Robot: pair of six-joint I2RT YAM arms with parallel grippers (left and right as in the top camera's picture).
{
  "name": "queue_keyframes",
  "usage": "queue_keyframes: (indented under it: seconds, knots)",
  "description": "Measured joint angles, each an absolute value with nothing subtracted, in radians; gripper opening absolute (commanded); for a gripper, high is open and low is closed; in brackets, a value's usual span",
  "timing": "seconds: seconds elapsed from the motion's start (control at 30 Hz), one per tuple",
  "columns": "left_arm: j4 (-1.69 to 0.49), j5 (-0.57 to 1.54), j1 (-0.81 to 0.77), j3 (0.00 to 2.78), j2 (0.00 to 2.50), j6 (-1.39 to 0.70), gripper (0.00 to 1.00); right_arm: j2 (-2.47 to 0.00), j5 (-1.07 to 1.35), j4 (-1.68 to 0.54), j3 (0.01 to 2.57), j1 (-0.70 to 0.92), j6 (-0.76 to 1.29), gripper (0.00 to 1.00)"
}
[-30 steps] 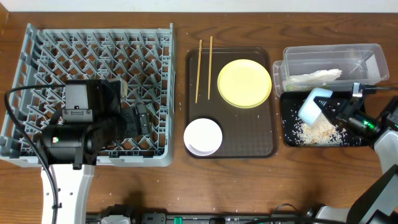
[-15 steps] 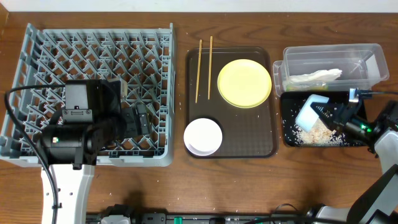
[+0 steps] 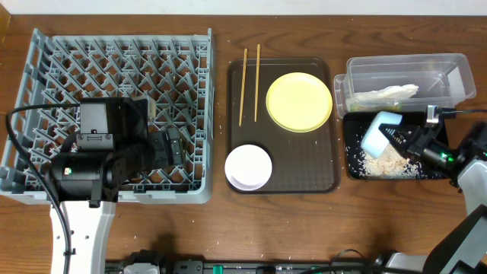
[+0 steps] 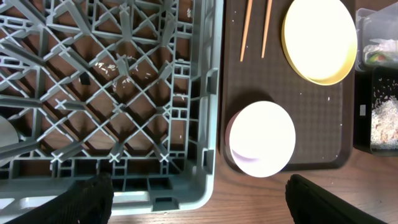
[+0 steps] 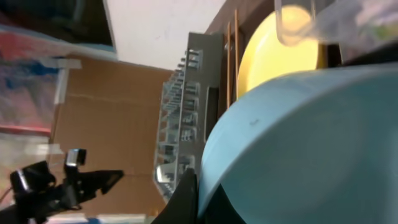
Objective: Sort waste into correct bins and load items into the dishwasher
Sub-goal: 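Tip the blue bowl to pour the rice onto the black tray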
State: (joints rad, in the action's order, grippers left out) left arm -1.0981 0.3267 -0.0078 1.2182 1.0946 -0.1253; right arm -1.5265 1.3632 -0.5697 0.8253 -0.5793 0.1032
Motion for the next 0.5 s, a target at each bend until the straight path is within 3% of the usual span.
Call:
queue_keyframes:
  seconds: [0.5]
  knots:
    - [-1.093,0.331,-0.008,1.218,1.095,-0.125,0.9,-1.459,1.32,-0.642,0.828,-0.529,0.147,0.01]
